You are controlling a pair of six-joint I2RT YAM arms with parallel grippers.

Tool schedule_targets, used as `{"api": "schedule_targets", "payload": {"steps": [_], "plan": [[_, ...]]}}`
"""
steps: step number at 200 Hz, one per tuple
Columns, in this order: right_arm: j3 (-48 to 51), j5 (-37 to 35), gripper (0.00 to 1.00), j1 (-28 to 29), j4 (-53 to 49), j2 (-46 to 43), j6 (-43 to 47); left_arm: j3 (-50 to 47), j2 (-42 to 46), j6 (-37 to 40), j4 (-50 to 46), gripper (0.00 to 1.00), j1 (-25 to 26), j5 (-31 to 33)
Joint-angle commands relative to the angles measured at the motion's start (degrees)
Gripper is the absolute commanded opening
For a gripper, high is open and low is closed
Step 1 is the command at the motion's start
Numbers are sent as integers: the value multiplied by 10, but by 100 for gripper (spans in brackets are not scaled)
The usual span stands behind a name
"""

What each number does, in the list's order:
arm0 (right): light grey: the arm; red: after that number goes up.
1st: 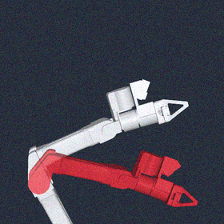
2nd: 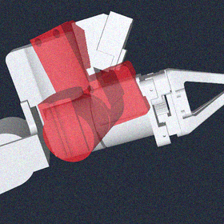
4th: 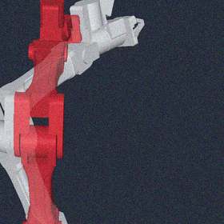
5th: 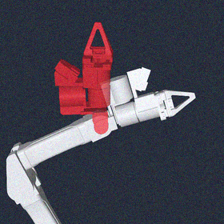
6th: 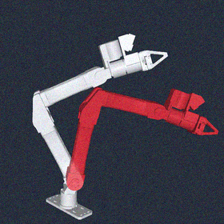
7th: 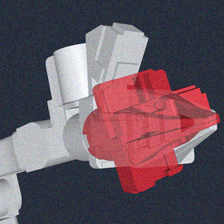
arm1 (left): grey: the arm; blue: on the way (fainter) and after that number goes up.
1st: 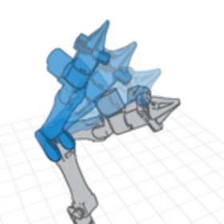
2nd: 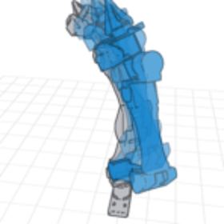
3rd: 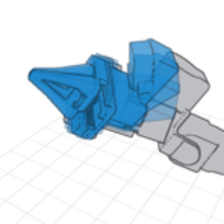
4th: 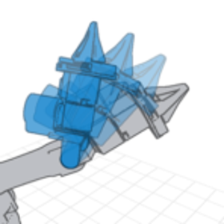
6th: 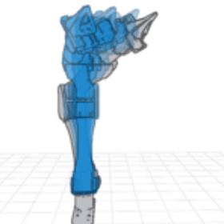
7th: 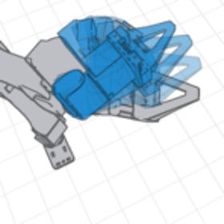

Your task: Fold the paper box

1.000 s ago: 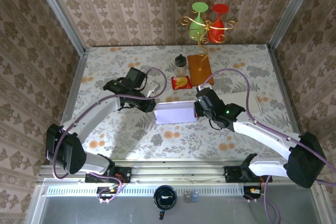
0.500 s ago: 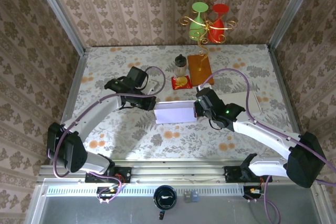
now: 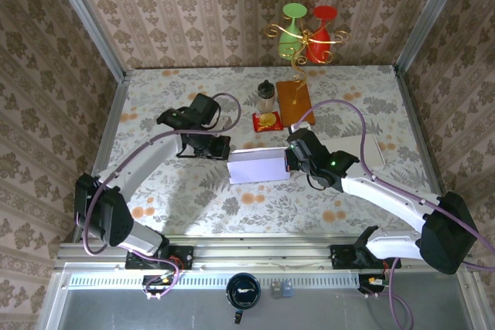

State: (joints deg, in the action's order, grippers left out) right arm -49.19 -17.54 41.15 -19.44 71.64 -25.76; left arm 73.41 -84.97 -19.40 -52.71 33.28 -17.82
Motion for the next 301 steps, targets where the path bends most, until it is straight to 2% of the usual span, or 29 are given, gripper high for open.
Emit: {"api": "schedule_targets", "payload": {"steps": [1,91,216,301], "plan": [[-1,16,0,10,-35,15,-9,26,-8,-30,-24,0,-1,-29],[1,16,0,9,-35,17,-8,35,-24,-47,-34,0,-15,-45],[5,15,0,10,-33,15,-6,-63,21,-48,39,0,-18,-28],[7,8,0,16,-33,13,-9,-110,40,-45,72,0,7,11]]}}
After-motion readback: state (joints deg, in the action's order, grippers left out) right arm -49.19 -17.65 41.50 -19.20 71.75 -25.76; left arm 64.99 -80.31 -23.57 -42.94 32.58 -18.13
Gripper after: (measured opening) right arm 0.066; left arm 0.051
